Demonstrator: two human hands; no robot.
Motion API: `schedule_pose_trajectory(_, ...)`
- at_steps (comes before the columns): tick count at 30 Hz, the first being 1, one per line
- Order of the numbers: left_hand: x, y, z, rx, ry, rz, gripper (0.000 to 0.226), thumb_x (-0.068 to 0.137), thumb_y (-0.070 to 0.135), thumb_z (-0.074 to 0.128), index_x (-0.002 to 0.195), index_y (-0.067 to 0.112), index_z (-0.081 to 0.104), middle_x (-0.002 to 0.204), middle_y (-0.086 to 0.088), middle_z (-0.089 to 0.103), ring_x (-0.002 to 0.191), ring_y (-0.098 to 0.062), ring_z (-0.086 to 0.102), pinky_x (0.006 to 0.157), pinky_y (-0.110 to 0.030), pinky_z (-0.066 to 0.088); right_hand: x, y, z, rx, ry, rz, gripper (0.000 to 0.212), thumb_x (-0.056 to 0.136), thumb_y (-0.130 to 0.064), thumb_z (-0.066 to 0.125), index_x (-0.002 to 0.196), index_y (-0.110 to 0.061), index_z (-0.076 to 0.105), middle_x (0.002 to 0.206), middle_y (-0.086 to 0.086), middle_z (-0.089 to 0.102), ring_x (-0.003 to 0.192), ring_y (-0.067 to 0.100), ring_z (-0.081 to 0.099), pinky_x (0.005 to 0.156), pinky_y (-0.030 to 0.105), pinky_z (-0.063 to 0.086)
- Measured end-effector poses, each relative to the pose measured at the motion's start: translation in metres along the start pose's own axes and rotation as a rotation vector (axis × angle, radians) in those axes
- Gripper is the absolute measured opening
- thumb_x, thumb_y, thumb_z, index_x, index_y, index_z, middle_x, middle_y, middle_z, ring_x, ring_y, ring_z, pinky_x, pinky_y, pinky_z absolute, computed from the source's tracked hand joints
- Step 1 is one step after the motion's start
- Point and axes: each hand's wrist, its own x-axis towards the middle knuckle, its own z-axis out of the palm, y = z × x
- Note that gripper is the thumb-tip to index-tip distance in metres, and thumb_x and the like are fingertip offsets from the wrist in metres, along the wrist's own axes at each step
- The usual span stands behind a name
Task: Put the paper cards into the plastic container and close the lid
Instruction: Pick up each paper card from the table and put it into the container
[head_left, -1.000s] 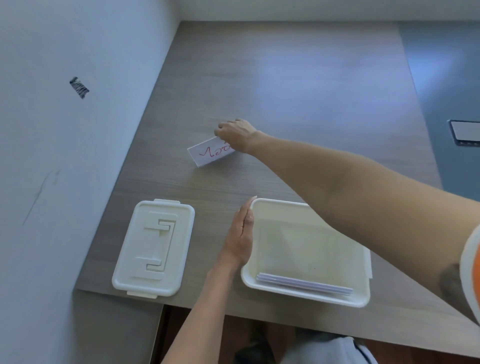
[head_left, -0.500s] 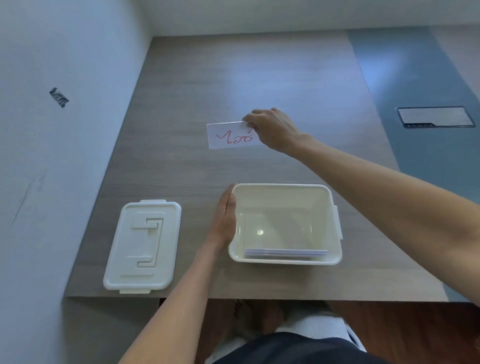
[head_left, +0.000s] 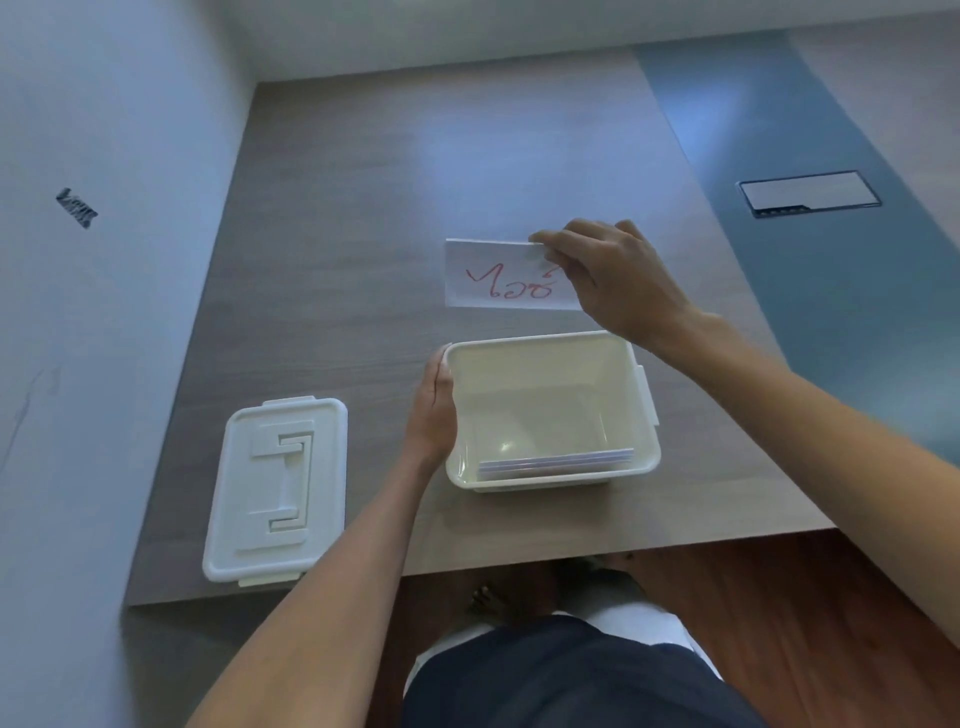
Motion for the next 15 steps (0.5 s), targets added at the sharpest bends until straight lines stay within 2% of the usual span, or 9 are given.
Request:
schedule_pose_trajectory(3, 0.002, -0.003, 0.001, 0.0, 0.009, -0.002, 0.044, 0.107, 0.035, 0.023, 0.147, 0.027, 0.04, 0.149, 0.012, 0.044, 0.135, -0.003, 0.039, 0.112, -0.024, 0.027, -0.025, -0.01, -0.006, 0.022, 0.011, 0.015, 0.029, 0.098, -0.012, 0.052, 0.123, -0.016, 0.065, 0.1, 0.002, 0.071, 0.088, 0.025, 0.064, 0.077, 0.032, 0.034)
schedule_pose_trajectory(7, 0.003, -0.003, 0.002, -0.015, 0.012, -0.008, 0.044, 0.107, 0.035, 0.024, 0.148, 0.027, 0.039, 0.141, 0.017, 0.044, 0.128, 0.001, 0.037, 0.103, -0.02, 0.026, -0.067, -0.021, 0.004, 0.042, -0.014, 0.036, 0.028, 0.095, -0.01, 0.056, 0.12, -0.016, 0.068, 0.096, 0.001, 0.071, 0.086, 0.026, 0.066, 0.075, 0.038, 0.038)
schedule_pose_trajectory(10, 0.005, -0.006, 0.001, -0.013, 0.012, 0.0, 0.043, 0.107, 0.034, 0.025, 0.146, 0.025, 0.041, 0.147, 0.011, 0.046, 0.133, -0.005, 0.041, 0.105, -0.02, 0.028, -0.1, -0.022, 0.022, 0.055, -0.097, 0.031, 0.032, 0.091, -0.005, 0.058, 0.12, -0.016, 0.067, 0.098, 0.002, 0.071, 0.088, 0.028, 0.066, 0.078, 0.038, 0.04)
schedule_pose_trajectory(15, 0.006, -0.007, 0.003, -0.02, 0.034, 0.019, 0.043, 0.108, 0.029, 0.027, 0.146, 0.019, 0.043, 0.149, 0.004, 0.047, 0.138, -0.01, 0.041, 0.109, -0.019, 0.028, -0.152, -0.026, 0.05, -0.042, -0.308, 0.033, 0.051, 0.081, 0.006, 0.06, 0.123, -0.022, 0.063, 0.108, -0.003, 0.068, 0.092, 0.022, 0.064, 0.081, 0.032, 0.038)
